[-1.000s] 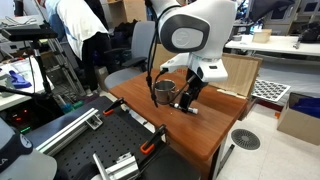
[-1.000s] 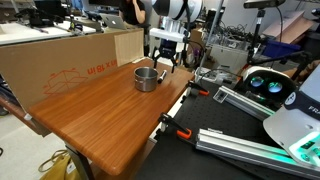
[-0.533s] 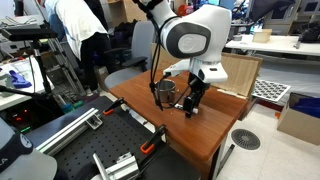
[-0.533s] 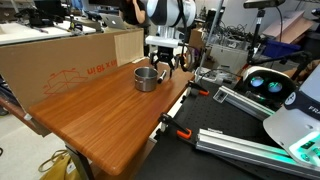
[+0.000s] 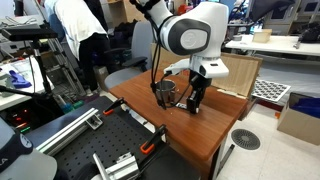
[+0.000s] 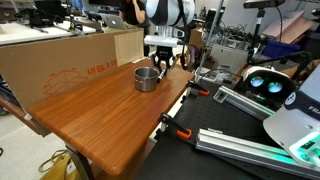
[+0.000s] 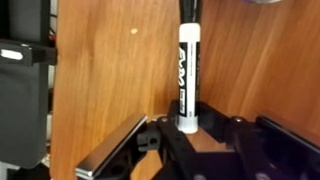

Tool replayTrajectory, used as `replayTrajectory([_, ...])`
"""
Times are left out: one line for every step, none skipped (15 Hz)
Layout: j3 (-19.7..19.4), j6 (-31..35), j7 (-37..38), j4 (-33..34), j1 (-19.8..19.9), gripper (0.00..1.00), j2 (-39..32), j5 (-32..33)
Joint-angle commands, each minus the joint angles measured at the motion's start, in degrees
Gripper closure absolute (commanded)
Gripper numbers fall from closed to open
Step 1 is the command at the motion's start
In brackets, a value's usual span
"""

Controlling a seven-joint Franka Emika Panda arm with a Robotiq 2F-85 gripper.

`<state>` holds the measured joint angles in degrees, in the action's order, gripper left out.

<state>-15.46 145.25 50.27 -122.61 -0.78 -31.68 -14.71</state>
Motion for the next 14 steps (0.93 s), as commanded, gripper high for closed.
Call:
replayTrajectory([-0.1, 1.9, 0.6, -0.1, -0.2, 0.94, 0.0, 1.1])
replayTrajectory([0.3, 2.3, -0.2, -0.7, 0.1, 0.94, 0.9, 0.7])
replayTrajectory([0.4, 3.1, -0.6, -1.1, 0.2, 0.94, 1.5, 0.5])
replayTrajectory([0.4, 4.5, -1.0, -1.9, 0.3, 0.94, 2.4, 0.3])
replayTrajectory([0.3, 5.9, -1.3, -2.6, 0.3, 0.94, 3.3, 0.1])
replayTrajectory([0.6, 7.0, -1.7, -3.2, 0.7, 0.94, 4.4, -0.4])
replayTrajectory([0.6, 7.9, -2.1, -3.7, 0.9, 0.94, 5.7, -0.7])
replayTrajectory([0.6, 8.6, -2.3, -4.6, 1.1, 0.94, 7.1, -0.8])
replayTrajectory([0.5, 9.3, -2.6, -5.4, 1.4, 0.94, 8.5, -0.9])
replayTrajectory([0.5, 10.0, -2.8, -6.7, 1.7, 0.94, 10.5, -1.0])
replayTrajectory([0.4, 10.5, -3.1, -7.5, 2.0, 0.94, 12.0, -1.1])
replayTrajectory([0.3, 11.1, -3.2, -9.0, 2.3, 0.94, 14.1, -1.1])
replayTrajectory([0.2, 11.7, -3.3, -9.9, 2.5, 0.94, 15.7, -0.9])
replayTrajectory([0.0, 12.9, -3.0, -11.6, 2.5, 0.94, 17.8, -0.4])
